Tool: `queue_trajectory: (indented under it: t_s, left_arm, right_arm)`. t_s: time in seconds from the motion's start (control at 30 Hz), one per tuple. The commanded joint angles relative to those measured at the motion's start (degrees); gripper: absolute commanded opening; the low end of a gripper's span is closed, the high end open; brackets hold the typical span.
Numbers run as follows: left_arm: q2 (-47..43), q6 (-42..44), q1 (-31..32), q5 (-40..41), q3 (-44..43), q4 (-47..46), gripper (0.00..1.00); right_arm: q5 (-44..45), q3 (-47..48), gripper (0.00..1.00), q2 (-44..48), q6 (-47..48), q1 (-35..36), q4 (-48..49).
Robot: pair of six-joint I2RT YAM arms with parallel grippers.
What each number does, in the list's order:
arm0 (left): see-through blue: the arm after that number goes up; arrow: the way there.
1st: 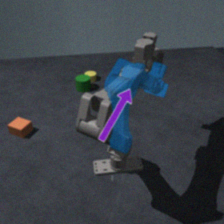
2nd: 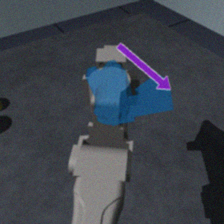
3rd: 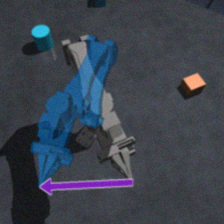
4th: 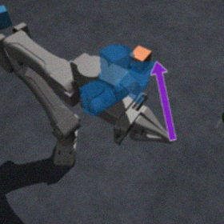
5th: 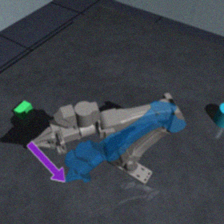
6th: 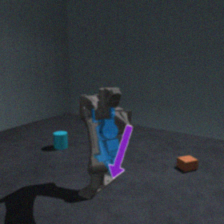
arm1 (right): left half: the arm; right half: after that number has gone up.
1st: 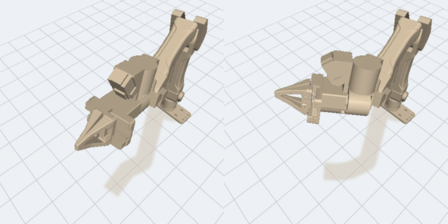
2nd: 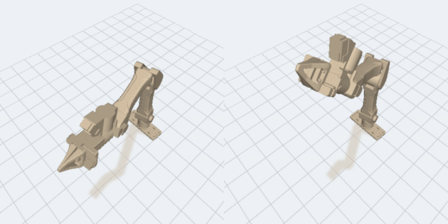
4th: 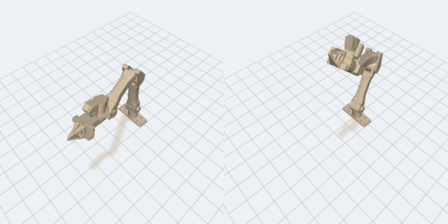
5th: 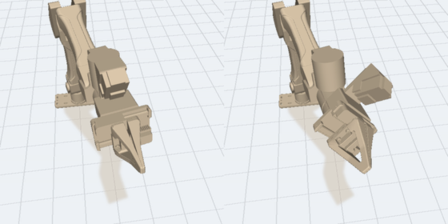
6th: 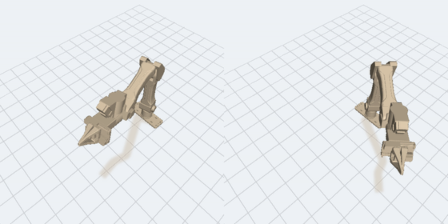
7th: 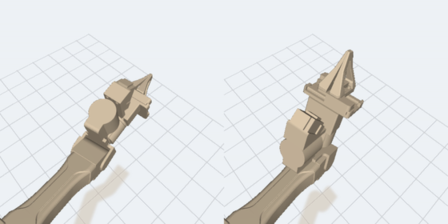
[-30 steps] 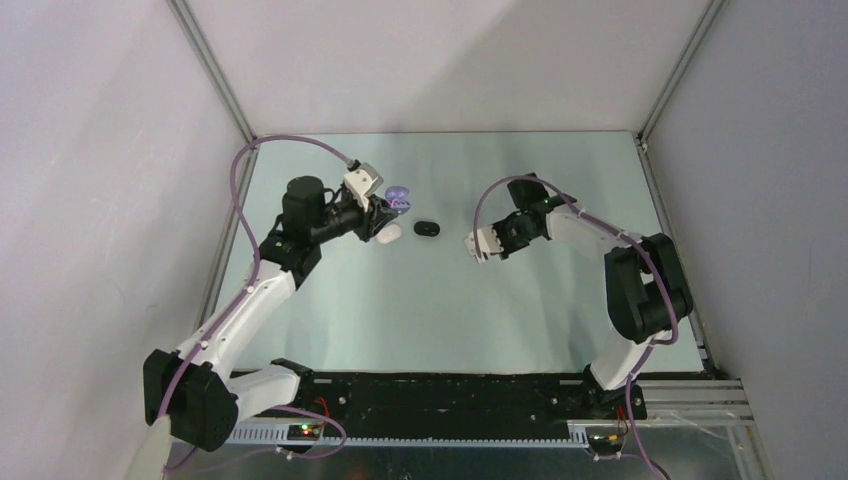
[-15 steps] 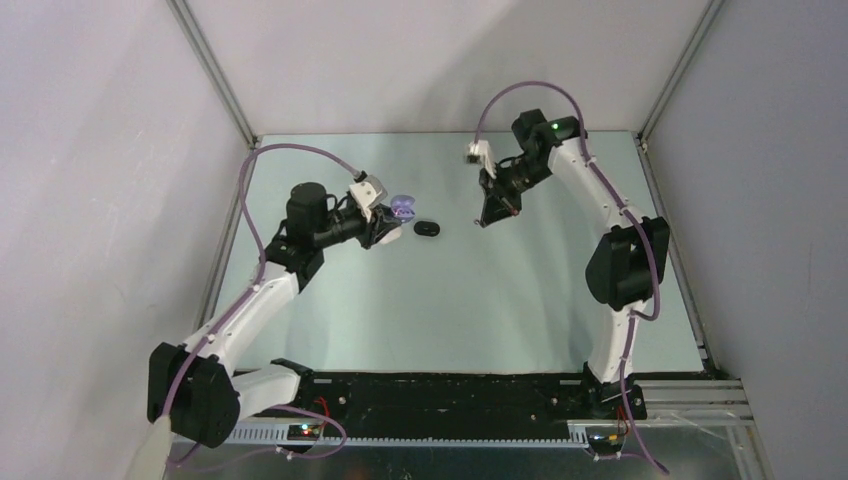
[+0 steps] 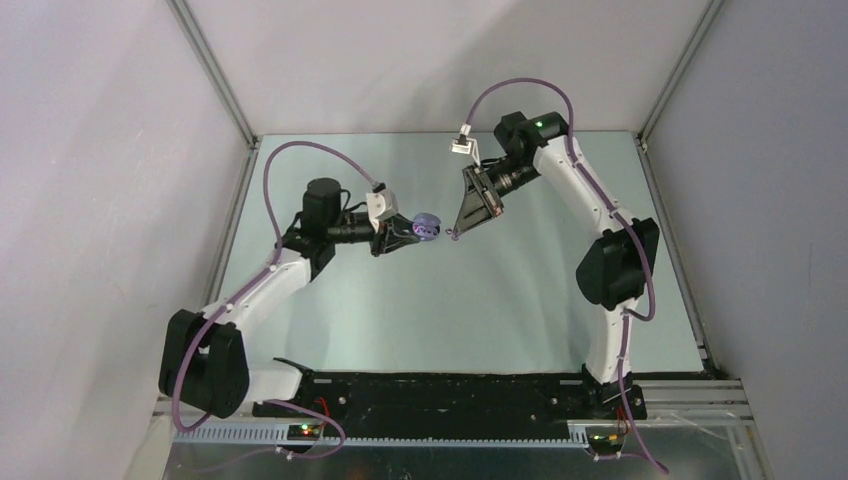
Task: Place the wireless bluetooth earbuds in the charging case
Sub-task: Place the earbud in the charging case.
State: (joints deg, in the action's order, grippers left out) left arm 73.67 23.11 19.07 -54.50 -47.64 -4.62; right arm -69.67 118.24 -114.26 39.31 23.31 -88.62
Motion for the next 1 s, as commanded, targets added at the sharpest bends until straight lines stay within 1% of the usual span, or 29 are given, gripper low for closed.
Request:
queue_trajectory:
  t_s: [0.0,0.03,0.13,0.2,0.47,0.7,0.97]
  left_arm:
    - [0.52,2.85,1.10,-7.76,-4.38,1.02,0.00]
    - [0.97,3.53,1.13,-8.86,-5.44,2.95,0.00]
    - [2.08,10.52,1.19,-10.63,-8.79,10.49,0.00]
    - [2.78,13.40,1.15,-11.70,-10.73,15.22,0.00]
    - [3.86,21.19,1.15,-13.47,-14.51,24.38,0.00]
    - [4.87,24.05,1.15,-14.45,-16.78,28.02,0.00]
    - [4.78,22.85,1.00,-14.55,-16.96,27.30,0.00]
  right_arm:
    - [-3.91,4.83,0.00,-2.50,-0.39,1.42,-2.69]
    - [-3.77,5.89,0.00,-3.20,-0.03,1.77,-2.87]
    - [-1.94,7.32,0.00,-3.57,1.43,2.86,-2.78]
    - [-1.19,7.61,0.00,-3.72,1.70,3.39,-2.12]
    - [1.15,8.33,0.00,-4.07,2.68,3.95,0.00]
    - [2.84,7.99,0.00,-3.74,4.13,4.75,1.01]
    - [2.80,7.63,0.00,-4.26,4.70,5.26,0.95]
